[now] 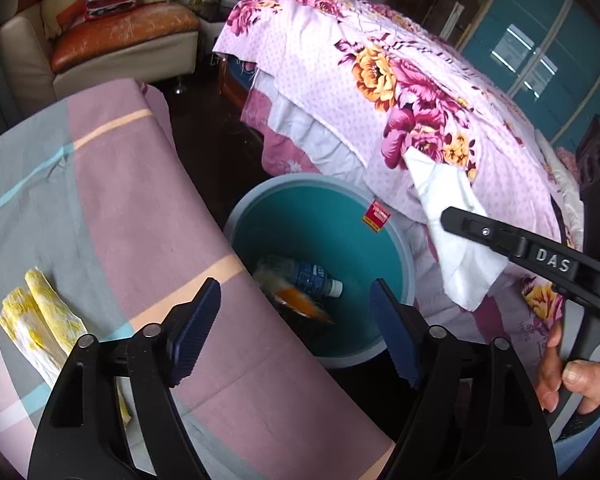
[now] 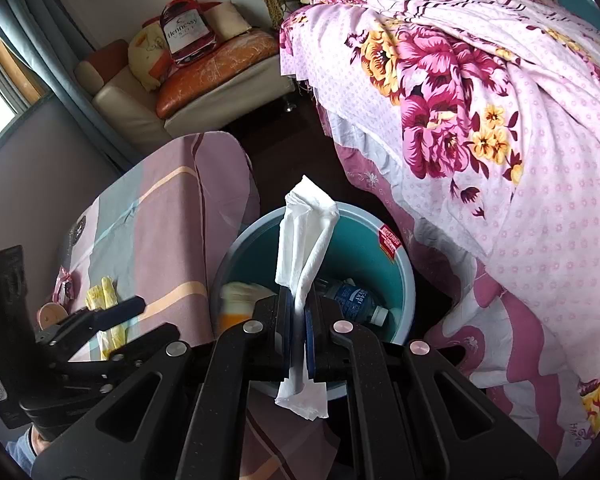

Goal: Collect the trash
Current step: 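Carry the snack bag and tissue over the teal bin and release the snack bag, then open the right gripper over the teal bin to drop the white tissue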

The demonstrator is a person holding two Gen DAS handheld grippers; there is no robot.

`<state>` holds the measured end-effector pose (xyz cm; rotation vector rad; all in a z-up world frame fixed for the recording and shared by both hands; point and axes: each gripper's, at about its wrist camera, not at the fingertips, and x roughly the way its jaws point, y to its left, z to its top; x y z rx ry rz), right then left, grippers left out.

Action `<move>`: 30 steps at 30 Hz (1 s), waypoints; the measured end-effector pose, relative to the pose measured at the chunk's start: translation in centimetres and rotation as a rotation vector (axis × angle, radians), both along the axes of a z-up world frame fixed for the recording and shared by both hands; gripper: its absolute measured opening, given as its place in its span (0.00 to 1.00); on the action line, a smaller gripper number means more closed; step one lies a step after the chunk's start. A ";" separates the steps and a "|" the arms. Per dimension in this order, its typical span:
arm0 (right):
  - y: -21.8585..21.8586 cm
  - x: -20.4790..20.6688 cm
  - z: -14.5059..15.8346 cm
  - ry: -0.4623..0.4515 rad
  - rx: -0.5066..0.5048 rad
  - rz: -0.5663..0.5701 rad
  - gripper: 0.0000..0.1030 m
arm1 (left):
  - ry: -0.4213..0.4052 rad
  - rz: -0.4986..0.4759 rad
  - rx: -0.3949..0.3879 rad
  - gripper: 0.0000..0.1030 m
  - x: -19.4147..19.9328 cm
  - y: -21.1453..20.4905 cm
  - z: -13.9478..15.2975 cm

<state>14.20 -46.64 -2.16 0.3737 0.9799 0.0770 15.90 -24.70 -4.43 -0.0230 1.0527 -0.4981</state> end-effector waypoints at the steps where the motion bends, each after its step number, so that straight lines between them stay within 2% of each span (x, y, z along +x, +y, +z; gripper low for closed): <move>1: 0.1 0.1 -0.1 0.003 0.000 0.001 0.05 | 0.000 0.006 0.003 0.79 0.0 0.2 0.1; 6: 0.6 0.4 -0.3 0.019 -0.005 0.011 0.05 | 0.008 0.046 -0.011 0.88 0.0 1.8 0.3; 14: 2.1 0.7 -0.3 0.033 -0.018 0.042 0.06 | 0.043 0.090 -0.034 0.89 -0.5 4.2 0.0; 20: 3.5 1.0 -0.5 0.061 -0.020 0.063 0.11 | 0.061 0.115 -0.028 0.89 -1.3 6.0 -0.1; 21: 3.8 1.1 -0.6 0.071 -0.020 0.066 0.17 | 0.063 0.120 -0.029 0.89 -1.4 6.3 -0.1; 22: 4.0 1.1 -0.8 0.079 -0.017 0.068 0.33 | 0.068 0.127 -0.029 0.89 -1.6 6.6 -0.2; 24: 4.6 1.1 -0.8 0.080 -0.025 0.074 0.49 | 0.075 0.137 -0.029 0.89 -1.9 7.2 -0.3; 26: 5.4 1.1 -0.8 0.088 -0.026 0.090 0.51 | 0.079 0.150 -0.027 0.89 -2.2 7.9 -0.4; 28: 5.8 1.1 -0.7 0.089 -0.026 0.094 0.63 | 0.084 0.158 -0.026 0.89 -2.5 8.5 -0.4; 30: 6.3 1.0 -0.4 0.088 -0.031 0.102 0.65 | 0.089 0.172 -0.024 0.89 -2.9 9.3 -0.5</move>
